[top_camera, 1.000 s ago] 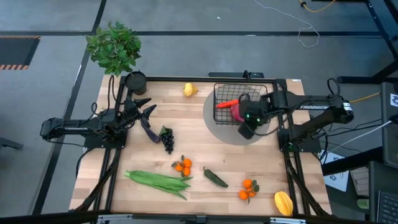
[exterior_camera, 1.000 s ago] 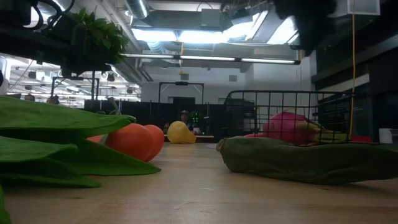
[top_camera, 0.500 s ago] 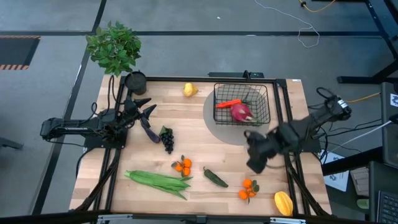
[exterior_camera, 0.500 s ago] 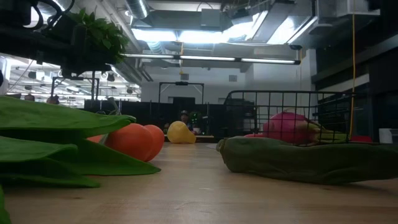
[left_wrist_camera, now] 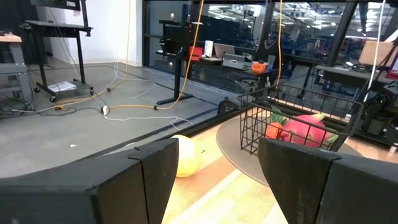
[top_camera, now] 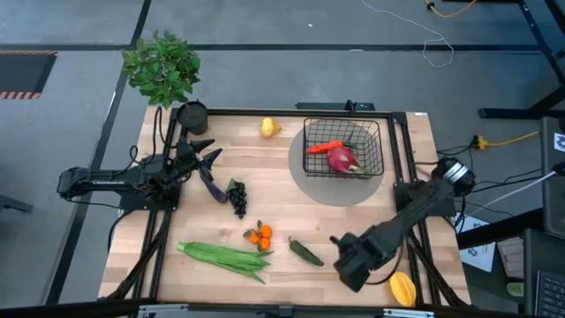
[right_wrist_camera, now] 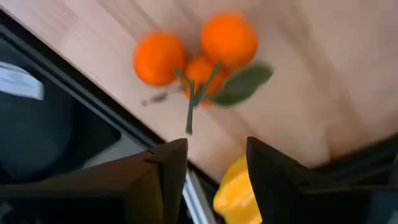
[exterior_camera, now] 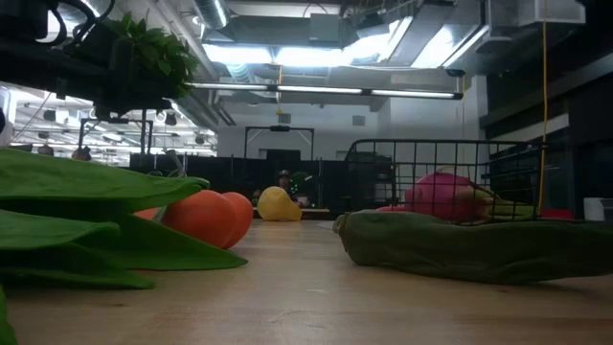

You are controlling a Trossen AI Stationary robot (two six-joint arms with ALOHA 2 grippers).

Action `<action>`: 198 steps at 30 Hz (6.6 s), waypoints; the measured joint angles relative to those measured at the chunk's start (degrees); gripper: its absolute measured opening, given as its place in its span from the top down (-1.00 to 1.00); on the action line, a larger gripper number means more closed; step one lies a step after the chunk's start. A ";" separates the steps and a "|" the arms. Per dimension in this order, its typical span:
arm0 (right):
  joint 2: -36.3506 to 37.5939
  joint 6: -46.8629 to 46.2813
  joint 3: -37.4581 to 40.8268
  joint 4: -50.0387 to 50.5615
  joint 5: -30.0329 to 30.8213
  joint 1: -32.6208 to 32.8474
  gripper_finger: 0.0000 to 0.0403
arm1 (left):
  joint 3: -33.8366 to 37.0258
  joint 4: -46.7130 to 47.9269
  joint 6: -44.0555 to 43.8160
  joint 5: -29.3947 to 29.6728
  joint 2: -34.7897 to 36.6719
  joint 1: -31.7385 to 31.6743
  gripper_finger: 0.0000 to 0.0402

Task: Build produce basket
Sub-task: Put the right tangerines into the wire basket, then put the star fruit into the wire basket

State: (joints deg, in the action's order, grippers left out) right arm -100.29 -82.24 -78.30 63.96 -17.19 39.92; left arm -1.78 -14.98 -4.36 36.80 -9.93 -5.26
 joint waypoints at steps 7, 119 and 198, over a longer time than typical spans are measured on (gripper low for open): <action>-4.68 1.60 0.02 -0.84 -6.65 -0.74 0.24 | 0.00 0.00 -0.07 -0.01 0.00 0.00 -0.05; 15.92 22.90 5.69 19.26 81.98 -39.99 1.00 | -0.02 -0.04 0.50 0.02 0.01 0.00 -0.05; 19.24 2.93 4.74 18.41 -4.05 -12.17 0.42 | -0.02 -0.48 0.44 0.22 0.02 0.02 -0.05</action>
State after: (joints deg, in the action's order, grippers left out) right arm -81.04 -79.31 -73.56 82.37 -21.24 27.75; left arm -1.80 -15.47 -3.92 37.01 -9.91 -5.24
